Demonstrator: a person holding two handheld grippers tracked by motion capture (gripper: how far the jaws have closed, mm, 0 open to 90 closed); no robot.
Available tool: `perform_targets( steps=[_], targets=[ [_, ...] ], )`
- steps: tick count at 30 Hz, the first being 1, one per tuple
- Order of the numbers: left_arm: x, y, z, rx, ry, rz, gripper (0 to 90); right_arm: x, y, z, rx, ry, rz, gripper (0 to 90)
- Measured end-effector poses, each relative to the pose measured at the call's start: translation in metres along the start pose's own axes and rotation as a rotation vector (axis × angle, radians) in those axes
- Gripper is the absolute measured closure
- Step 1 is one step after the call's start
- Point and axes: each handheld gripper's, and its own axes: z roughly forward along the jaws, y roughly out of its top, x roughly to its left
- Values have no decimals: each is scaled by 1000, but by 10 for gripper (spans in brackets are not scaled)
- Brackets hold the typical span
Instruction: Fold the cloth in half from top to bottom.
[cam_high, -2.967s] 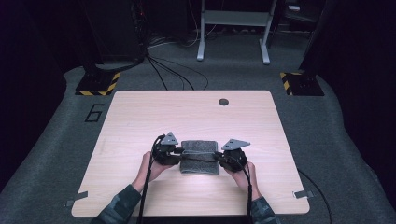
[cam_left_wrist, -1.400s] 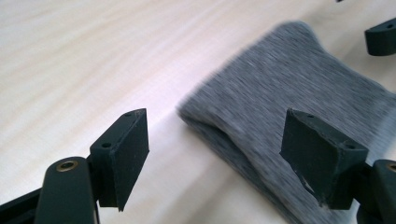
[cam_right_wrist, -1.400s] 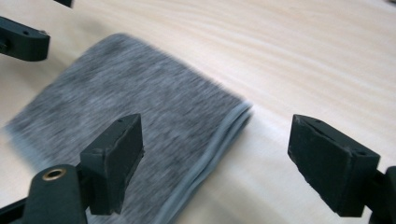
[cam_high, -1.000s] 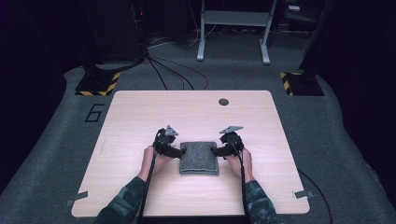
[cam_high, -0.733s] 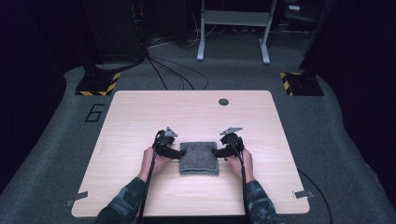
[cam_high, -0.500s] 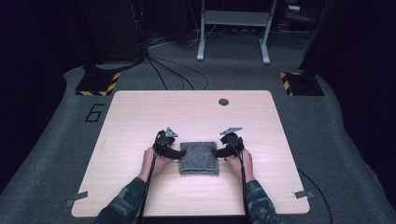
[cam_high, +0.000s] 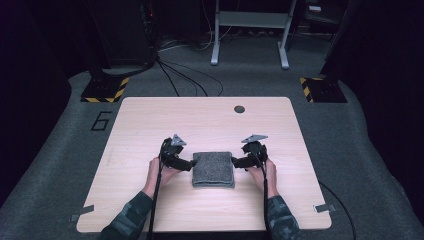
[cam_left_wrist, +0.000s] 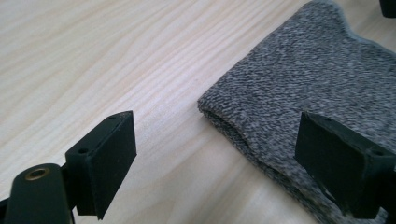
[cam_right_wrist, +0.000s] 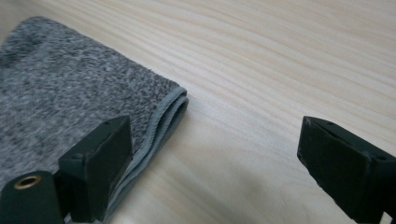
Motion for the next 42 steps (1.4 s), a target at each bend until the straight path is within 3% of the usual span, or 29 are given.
perform_targets(
  steps=[12,14,25,32,42],
  targets=[
    [-8,-7,-36,-65,35,27,118,9,-6,-40,-48,15,-42,107],
    [-9,-9,-43,-57,36,37,118,9,-7,-48,-59,13,-45,109],
    [-17,-35,-74,-86,84,52,112,7,-30,-90,-110,-10,-50,117],
    [-12,-61,-89,-82,124,28,111,-3,-57,-106,-113,-58,-12,119],
    [2,-108,-98,-34,165,-69,85,-27,-100,-107,-53,-132,73,122]
  ],
)
